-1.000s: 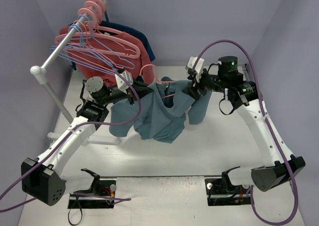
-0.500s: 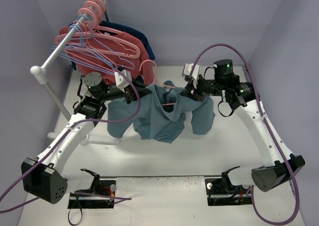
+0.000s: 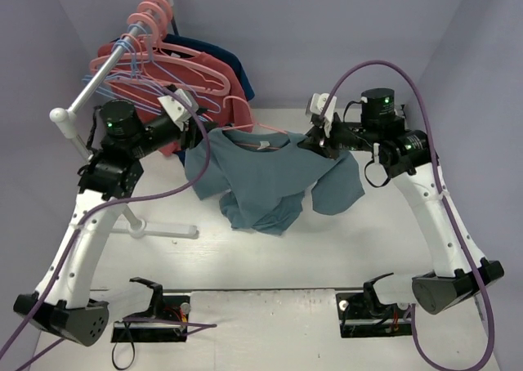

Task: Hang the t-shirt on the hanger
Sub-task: Place the T-shirt on the hanger, then place the hanger at the clothesline.

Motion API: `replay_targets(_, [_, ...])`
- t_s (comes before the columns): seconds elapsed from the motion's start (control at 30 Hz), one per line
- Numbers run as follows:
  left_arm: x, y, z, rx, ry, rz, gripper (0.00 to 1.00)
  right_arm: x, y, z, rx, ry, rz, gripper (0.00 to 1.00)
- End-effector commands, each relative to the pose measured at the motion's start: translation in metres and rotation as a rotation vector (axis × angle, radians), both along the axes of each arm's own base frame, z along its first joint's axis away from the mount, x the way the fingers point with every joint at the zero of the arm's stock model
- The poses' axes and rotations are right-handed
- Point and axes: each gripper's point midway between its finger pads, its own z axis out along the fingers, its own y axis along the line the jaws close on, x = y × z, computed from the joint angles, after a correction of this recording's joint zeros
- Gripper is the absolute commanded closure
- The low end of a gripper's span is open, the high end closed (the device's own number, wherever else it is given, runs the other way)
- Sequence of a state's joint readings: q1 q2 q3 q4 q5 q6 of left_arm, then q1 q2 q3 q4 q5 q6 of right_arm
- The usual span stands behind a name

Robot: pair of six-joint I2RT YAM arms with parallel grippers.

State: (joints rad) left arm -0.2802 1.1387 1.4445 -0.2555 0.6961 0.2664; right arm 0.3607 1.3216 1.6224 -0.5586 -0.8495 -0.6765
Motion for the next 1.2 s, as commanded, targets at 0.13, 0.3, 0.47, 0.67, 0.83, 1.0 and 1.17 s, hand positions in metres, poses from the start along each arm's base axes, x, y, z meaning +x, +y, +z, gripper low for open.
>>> replay_targets(0.13, [-0.033, 0.083, 0.125, -0.202, -0.174, 0.437, 0.63, -0.017, 0.019, 0.109, 0.19, -0.201, 0.151, 1.0])
replay_targets(0.3, [-0.058, 0.11, 0.17, -0.292, -0.235, 0.543, 0.62, -0.02, 0.023, 0.166, 0.3, -0.29, 0.16, 1.0])
replay_targets(0.47, [-0.076, 0.127, 0.198, -0.339, -0.279, 0.6, 0.62, -0.015, 0.021, 0.217, 0.442, -0.381, 0.103, 1.0])
replay_targets(0.67, [-0.083, 0.141, 0.205, -0.322, -0.307, 0.663, 0.62, -0.017, 0.02, 0.269, 0.607, -0.496, 0.103, 1.0])
replay_targets(0.83, [-0.08, 0.14, 0.2, -0.318, -0.285, 0.664, 0.62, -0.019, 0.022, 0.298, 0.675, -0.525, 0.134, 1.0])
replay_targets(1.0, [-0.077, 0.137, 0.191, -0.305, -0.256, 0.657, 0.62, -0.03, 0.026, 0.313, 0.739, -0.531, 0.209, 1.0])
replay_targets(1.17, [-0.077, 0.138, 0.178, -0.294, -0.227, 0.667, 0.62, -0.017, 0.038, 0.272, 0.687, -0.419, 0.231, 1.0])
